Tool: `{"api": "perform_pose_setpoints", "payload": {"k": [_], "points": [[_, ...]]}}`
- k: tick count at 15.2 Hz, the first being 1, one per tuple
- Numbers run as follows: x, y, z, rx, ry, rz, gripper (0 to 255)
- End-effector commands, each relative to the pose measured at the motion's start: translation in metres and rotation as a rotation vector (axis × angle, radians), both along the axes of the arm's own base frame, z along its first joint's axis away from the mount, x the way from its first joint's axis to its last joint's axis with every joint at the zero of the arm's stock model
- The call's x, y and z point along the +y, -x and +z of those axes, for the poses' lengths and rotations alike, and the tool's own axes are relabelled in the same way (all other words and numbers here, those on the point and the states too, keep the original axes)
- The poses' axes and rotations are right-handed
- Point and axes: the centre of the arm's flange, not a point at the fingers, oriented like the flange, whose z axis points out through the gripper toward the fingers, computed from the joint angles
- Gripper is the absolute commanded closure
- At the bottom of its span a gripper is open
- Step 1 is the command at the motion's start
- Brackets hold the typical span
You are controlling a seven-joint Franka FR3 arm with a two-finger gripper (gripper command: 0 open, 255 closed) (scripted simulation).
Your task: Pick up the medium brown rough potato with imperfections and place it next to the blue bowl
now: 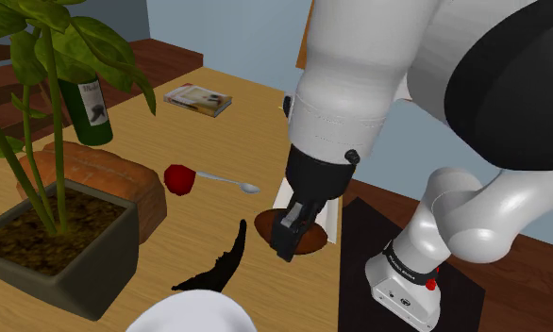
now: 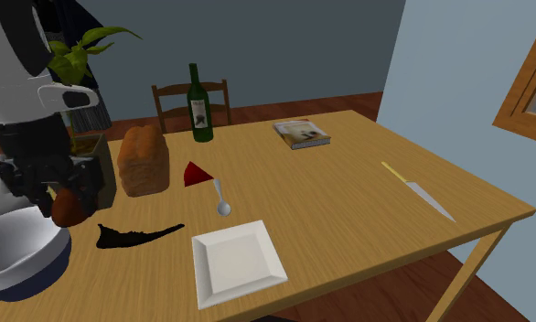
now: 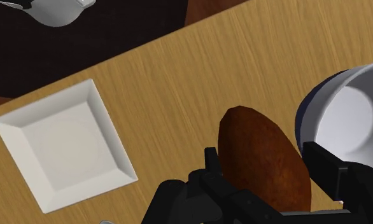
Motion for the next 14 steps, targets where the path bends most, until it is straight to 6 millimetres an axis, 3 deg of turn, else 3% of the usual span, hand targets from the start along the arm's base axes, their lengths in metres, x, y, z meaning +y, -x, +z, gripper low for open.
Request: {"api": "perform_pose_setpoints", "payload": {"k": [1, 3, 14], "points": [[0.017, 0.024, 0.001, 0.001, 0.0, -0.001, 255], [0.035, 0.046, 0.001, 0.001, 0.0, -0.001, 255], [0.035, 0.046, -0.057, 0.001, 0.0, -0.001, 255]]}}
